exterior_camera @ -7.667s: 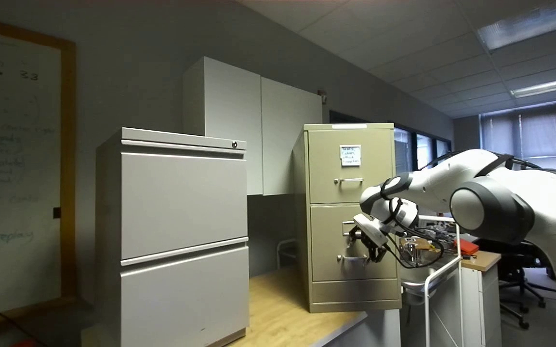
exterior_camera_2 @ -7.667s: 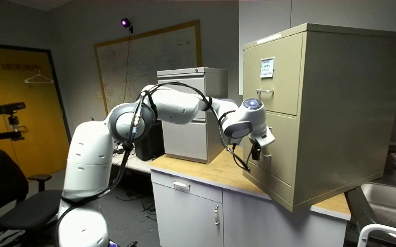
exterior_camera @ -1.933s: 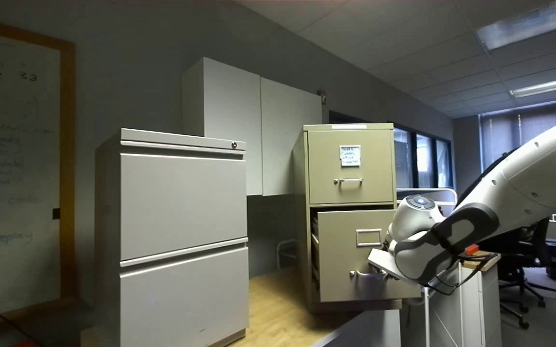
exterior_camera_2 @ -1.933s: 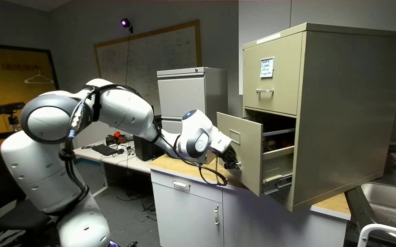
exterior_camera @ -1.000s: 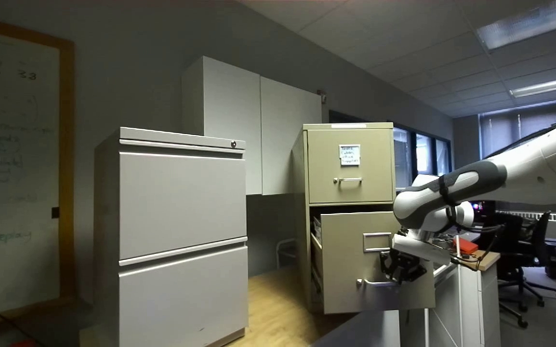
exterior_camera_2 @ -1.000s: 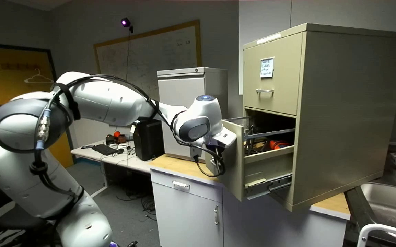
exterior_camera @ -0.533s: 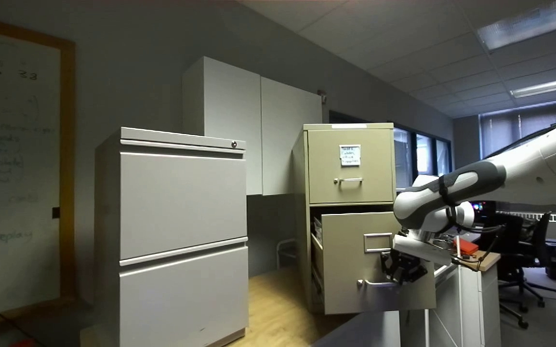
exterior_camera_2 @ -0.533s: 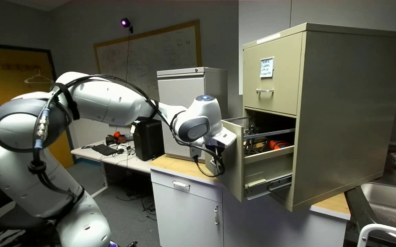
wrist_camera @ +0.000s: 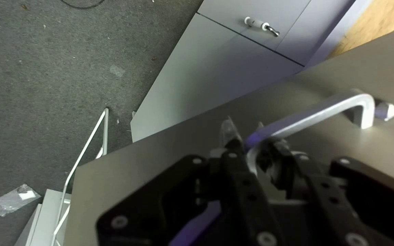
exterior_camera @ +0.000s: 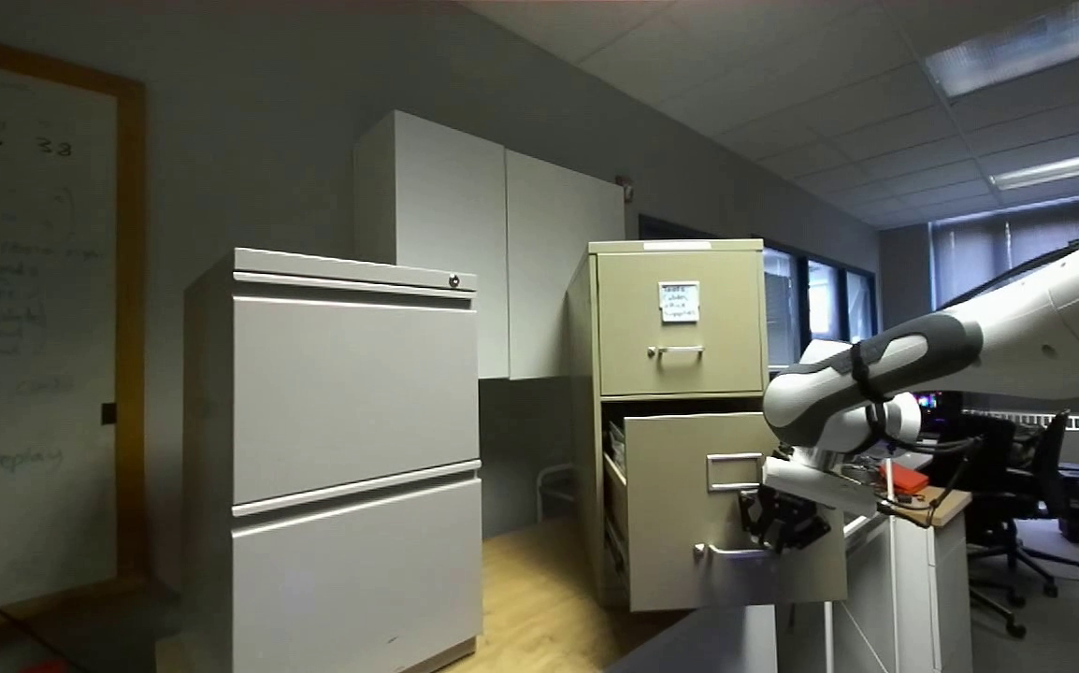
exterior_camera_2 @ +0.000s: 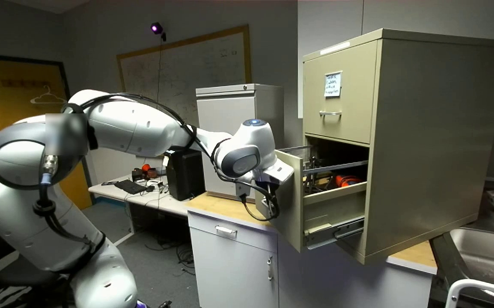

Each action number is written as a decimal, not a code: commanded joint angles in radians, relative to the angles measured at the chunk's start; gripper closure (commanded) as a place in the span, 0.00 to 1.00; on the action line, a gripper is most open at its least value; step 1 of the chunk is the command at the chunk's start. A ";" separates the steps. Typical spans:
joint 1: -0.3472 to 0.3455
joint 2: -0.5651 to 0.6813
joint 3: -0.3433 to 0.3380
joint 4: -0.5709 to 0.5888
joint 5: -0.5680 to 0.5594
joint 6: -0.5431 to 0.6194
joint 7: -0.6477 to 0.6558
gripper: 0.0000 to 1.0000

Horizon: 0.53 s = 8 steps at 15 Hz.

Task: Open the bottom drawer of the right cabinet

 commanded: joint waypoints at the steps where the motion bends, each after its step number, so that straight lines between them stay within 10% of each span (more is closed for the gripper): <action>1: 0.009 -0.062 0.032 0.028 0.054 -0.114 -0.019 0.71; 8: 0.027 -0.214 0.063 0.003 0.160 -0.001 -0.013 0.13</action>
